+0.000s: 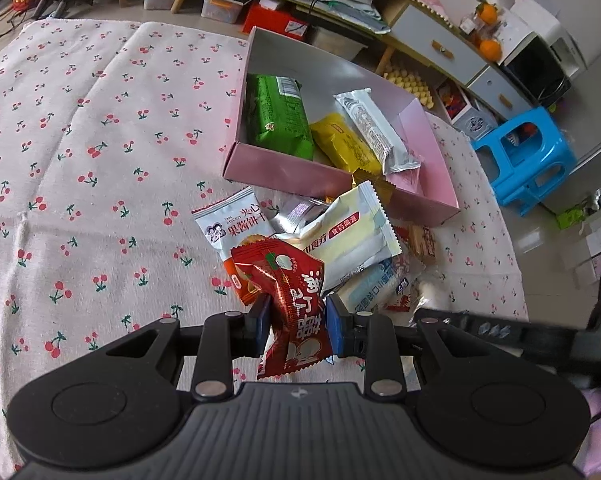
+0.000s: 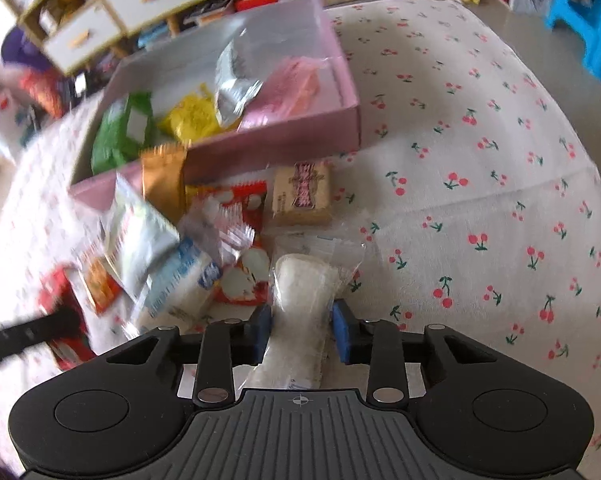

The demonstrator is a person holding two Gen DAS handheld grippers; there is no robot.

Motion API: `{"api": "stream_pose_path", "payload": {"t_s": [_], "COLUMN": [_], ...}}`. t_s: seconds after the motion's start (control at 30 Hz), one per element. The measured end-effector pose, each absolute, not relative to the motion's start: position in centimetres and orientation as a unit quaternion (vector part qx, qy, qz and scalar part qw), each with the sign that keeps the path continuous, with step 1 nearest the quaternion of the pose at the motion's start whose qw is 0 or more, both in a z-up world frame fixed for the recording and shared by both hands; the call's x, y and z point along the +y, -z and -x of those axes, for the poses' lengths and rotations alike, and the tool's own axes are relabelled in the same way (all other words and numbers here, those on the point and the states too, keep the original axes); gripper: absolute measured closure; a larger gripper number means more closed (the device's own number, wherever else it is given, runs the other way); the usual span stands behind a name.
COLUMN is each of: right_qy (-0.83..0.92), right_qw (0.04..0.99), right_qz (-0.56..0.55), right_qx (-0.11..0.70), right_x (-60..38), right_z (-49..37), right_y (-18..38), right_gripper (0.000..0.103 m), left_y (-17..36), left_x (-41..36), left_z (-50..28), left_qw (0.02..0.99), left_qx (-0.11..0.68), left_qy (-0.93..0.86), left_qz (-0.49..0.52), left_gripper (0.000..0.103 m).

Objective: Organize snacks
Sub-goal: 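Lift the red packet and white rice cake and carry both over the pink box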

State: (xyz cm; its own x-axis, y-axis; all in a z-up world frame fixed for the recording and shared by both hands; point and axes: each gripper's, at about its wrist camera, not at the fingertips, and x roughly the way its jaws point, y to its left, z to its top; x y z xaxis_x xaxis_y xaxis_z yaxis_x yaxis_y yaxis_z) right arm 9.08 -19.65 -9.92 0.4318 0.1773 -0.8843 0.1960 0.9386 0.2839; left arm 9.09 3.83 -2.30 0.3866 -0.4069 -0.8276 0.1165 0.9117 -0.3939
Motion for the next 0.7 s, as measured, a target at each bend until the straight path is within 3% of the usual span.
{"api": "stream_pose_path", "payload": {"t_s": [0.37,0.7], "right_qy": [-0.018,-0.024], "right_qw": [0.843,0.851], "right_qz": [-0.264,-0.288], "right_qx": [0.469,0.438], "right_x": [-22.7,-23.8], "right_z": [-8.9,-11.8], "right_y": [5.6,3.6], "right_gripper": [0.072,0.071], "left_y": [0.3,-0.5], "left_x": [3.2,0.5], "left_z": [-10.2,-17.9], "left_qw": [0.843,0.865], "left_qx": [0.496,0.464], "left_qy": [0.170,0.168], "left_qz": [0.123,0.091], "left_gripper": [0.076,0.076]}}
